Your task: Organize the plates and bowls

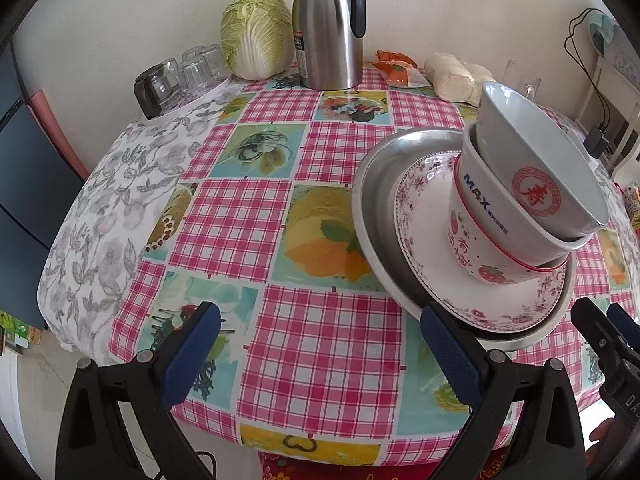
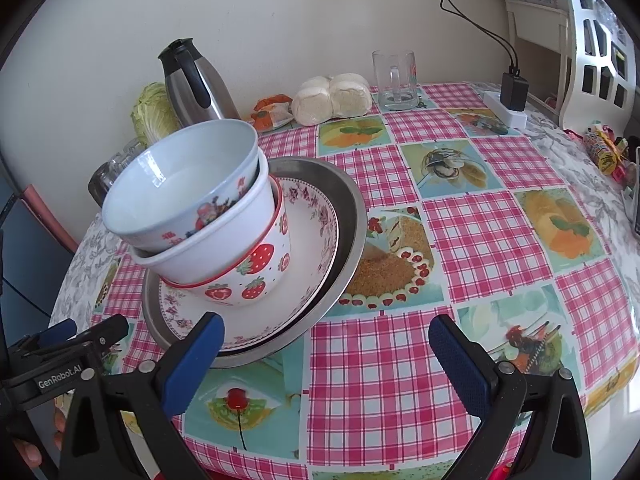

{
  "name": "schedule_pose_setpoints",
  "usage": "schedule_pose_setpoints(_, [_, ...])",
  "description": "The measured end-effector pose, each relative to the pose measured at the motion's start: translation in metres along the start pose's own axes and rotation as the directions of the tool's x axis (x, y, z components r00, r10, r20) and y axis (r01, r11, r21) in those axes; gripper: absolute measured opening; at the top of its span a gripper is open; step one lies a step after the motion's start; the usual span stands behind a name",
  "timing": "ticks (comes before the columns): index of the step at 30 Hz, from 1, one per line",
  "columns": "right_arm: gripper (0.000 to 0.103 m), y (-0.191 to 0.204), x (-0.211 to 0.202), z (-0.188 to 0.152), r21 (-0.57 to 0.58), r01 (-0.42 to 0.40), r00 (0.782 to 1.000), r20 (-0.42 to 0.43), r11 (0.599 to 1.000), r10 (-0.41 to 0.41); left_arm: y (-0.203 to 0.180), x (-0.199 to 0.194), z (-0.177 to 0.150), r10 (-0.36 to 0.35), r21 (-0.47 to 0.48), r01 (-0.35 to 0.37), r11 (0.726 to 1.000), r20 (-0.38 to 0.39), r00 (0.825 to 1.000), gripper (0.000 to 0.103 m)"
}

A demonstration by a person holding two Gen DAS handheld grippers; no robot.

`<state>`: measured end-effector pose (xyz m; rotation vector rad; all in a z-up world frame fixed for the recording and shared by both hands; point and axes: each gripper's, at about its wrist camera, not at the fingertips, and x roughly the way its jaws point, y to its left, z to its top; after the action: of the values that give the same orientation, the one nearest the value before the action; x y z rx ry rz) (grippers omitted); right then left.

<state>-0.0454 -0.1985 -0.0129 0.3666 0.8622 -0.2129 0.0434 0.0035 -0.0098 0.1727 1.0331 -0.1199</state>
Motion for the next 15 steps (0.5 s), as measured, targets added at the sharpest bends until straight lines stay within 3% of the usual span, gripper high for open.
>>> schedule_pose_setpoints(15, [0.103,0.009,0.009,-0.004,-0.023,0.024,0.999,-0.026,0.999,-0.024,0.002,0.017,0.0,0.014,0.037,-0.012,0.999,-0.044,0.999,0.1])
